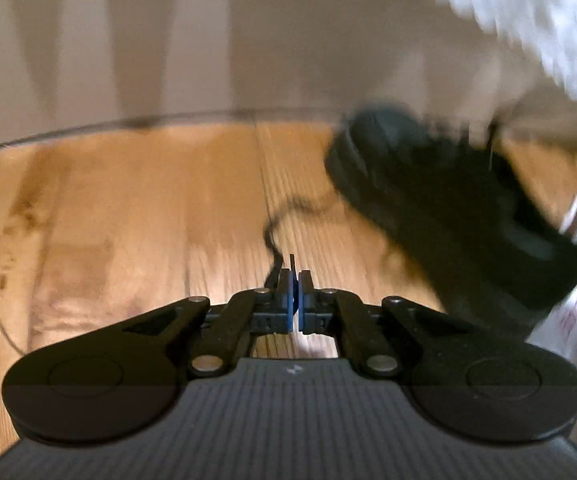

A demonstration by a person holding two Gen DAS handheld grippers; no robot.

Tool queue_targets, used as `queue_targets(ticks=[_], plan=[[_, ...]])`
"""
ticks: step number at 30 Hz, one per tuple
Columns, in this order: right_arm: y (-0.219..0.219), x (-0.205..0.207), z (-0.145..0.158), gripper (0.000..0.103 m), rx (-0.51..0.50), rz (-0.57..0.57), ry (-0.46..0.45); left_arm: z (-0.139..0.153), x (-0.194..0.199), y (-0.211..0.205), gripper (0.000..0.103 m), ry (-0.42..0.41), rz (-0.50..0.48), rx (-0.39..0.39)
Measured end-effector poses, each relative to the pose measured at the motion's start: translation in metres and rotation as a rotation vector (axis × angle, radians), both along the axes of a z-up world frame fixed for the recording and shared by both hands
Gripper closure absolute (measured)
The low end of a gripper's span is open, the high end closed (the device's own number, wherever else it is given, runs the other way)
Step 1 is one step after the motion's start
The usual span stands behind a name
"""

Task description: Lace up shoes with both hands

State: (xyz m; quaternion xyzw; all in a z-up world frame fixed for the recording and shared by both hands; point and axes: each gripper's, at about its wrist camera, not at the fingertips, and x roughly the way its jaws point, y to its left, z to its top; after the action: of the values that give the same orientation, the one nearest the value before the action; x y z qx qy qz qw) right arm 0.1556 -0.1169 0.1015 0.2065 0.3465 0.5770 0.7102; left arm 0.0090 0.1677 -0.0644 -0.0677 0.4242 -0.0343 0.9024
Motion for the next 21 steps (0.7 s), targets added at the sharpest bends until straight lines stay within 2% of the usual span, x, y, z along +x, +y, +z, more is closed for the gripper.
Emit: queue_targets(ticks=[4, 7, 9, 11, 16, 19, 21], plan=[[0.022, -0.020, -0.024, 0.099, -0.131, 0.142, 0.043, 0.035, -0.008, 0.003, 0.101, -0.123, 0.040, 0.003], [0.038, -0.044, -0.045, 0.094, -0.236, 0.280, 0.081, 0.052, -0.005, -0.004, 0.101, -0.148, -0.012, 0.022], [0.040, -0.047, -0.050, 0.091, -0.280, 0.301, 0.082, 0.059, -0.004, -0.015, 0.101, -0.165, -0.068, 0.053], [0.031, -0.037, -0.052, 0.088, -0.237, 0.259, 0.135, 0.060, -0.002, -0.026, 0.101, -0.180, -0.110, 0.050], [-0.010, -0.009, -0.061, 0.082, -0.120, 0.058, 0.279, 0.061, 0.003, -0.047, 0.101, -0.208, -0.187, -0.014], [-0.028, 0.003, -0.077, 0.081, -0.081, -0.055, 0.389, 0.061, 0.005, -0.059, 0.101, -0.228, -0.235, -0.050], [-0.036, 0.011, -0.088, 0.081, -0.053, -0.119, 0.470, 0.062, 0.005, -0.067, 0.101, -0.231, -0.265, -0.041]])
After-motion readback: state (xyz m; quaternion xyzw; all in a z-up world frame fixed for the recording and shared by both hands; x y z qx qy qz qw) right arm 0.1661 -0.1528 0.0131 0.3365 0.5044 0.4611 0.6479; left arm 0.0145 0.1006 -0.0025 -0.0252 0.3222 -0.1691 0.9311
